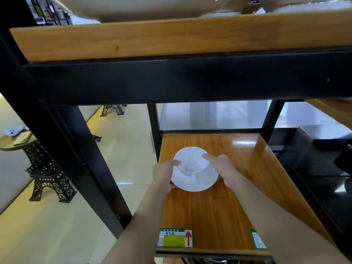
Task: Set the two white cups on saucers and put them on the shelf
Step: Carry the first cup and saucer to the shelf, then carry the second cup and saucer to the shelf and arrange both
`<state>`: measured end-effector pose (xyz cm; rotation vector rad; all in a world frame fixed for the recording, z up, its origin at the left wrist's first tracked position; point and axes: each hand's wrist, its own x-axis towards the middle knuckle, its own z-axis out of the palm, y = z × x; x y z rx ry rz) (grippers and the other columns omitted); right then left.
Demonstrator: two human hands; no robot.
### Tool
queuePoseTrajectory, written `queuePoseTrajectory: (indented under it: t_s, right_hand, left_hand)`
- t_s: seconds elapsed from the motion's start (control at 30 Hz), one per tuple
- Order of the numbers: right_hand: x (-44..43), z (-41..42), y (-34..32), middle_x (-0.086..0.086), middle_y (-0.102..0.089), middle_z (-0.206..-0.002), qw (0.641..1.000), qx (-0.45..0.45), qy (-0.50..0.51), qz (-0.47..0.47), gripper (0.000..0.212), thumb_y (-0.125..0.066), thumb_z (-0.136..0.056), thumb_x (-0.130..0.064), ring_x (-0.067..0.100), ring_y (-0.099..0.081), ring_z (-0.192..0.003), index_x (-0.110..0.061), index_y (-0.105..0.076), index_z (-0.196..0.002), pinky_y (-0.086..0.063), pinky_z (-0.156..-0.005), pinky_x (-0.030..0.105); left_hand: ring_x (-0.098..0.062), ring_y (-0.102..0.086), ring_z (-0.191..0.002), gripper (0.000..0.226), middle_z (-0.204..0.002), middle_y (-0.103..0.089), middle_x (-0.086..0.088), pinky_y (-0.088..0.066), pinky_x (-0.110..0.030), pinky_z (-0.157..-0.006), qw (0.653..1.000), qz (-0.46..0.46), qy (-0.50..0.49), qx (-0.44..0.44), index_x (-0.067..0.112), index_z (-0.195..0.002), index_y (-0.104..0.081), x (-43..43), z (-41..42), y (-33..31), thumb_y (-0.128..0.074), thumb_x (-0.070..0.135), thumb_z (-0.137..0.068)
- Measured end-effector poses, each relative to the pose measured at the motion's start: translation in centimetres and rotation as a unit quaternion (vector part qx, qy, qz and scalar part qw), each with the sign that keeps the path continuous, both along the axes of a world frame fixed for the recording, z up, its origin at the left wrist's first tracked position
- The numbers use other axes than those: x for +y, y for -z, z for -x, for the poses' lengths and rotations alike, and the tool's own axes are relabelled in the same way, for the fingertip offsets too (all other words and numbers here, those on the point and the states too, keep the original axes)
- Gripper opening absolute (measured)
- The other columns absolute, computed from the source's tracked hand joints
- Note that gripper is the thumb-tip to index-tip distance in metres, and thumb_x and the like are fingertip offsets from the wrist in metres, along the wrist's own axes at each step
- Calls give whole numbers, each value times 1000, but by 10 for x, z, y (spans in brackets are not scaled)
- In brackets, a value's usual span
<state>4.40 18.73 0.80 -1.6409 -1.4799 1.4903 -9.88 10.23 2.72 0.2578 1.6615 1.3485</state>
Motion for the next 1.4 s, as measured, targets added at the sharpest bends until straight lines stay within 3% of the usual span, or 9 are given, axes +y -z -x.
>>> queuePoseTrajectory:
  t_s: [0.33,0.47,0.53,0.63,0.73,0.93,1.07,1.23,1.4]
  right_hand:
    - [4,-2,6,10,-59,-110,999,-34,-30,-15,58,-55,-81,-54,23,-57,-98,-8,-55,-116,-48,-83,36]
    - [-6,-10,-3,8,-48,-137,989,-101,-42,-97,73,-52,-83,-61,25,-49,-123,-13,-42,-137,-44,-92,37]
    - [-16,-19,-7,5,-36,-151,975,-139,-28,-170,81,-50,-82,-64,26,-37,-136,-19,-29,-146,-39,-104,45]
    - [-34,-39,-11,0,-24,-158,951,-190,-34,-242,82,-45,-83,-67,24,-25,-144,-30,-15,-150,-29,-111,49]
    - [-55,-62,-10,-5,-20,-159,937,-207,-52,-277,82,-47,-83,-65,21,-21,-145,-36,-9,-150,-24,-114,47]
    - [-106,-116,-17,-7,-10,-161,923,-224,-92,-300,85,-49,-83,-63,15,-12,-147,-42,2,-149,-17,-116,42]
    - [-145,-160,-23,-10,11,-160,894,-285,-123,-325,89,-45,-82,-67,7,7,-146,-49,23,-137,0,-117,37]
    - [-212,-233,-22,-7,5,-162,857,-325,-110,-384,87,-36,-76,-74,12,1,-147,-53,26,-132,9,-112,26]
    - [-292,-326,-11,-7,3,-162,862,-343,-61,-367,83,-30,-76,-78,13,-2,-148,-56,29,-129,-3,-116,31]
  left_hand:
    - [-34,-57,-105,43,-113,-57,-11,-55,-46,-83,999,23,15,20,13,-113,-51,5,3,3,-74,19,-77]
    - [-31,-56,-109,58,-124,-57,-11,-51,-43,-88,990,29,51,131,11,-125,-48,5,5,5,-66,42,-80]
    - [-34,-50,-122,75,-138,-50,-12,-46,-48,-98,960,44,76,267,13,-140,-39,2,5,6,-60,53,-80]
    - [-32,-38,-134,72,-148,-41,-11,-36,-49,-105,867,40,98,487,17,-145,-32,-11,-5,2,-51,55,-87]
    - [-28,-37,-134,70,-147,-44,-7,-33,-43,-107,801,-24,149,579,20,-146,-35,-27,-22,-1,-51,53,-87]
    - [-21,-33,-138,63,-149,-43,-1,-27,-39,-113,763,-88,244,592,24,-144,-38,-54,-70,-9,-53,49,-88]
    - [-17,-29,-142,77,-151,-39,3,-24,-39,-116,733,-115,298,600,30,-145,-35,-77,-113,-8,-42,70,-80]
    - [-13,-16,-147,81,-158,-23,10,-14,-38,-119,709,-137,357,593,38,-148,-23,-125,-180,5,-31,74,-76]
    - [-18,-30,-142,88,-153,-37,3,-25,-41,-115,700,-187,388,570,34,-146,-32,-196,-266,18,-28,80,-71]
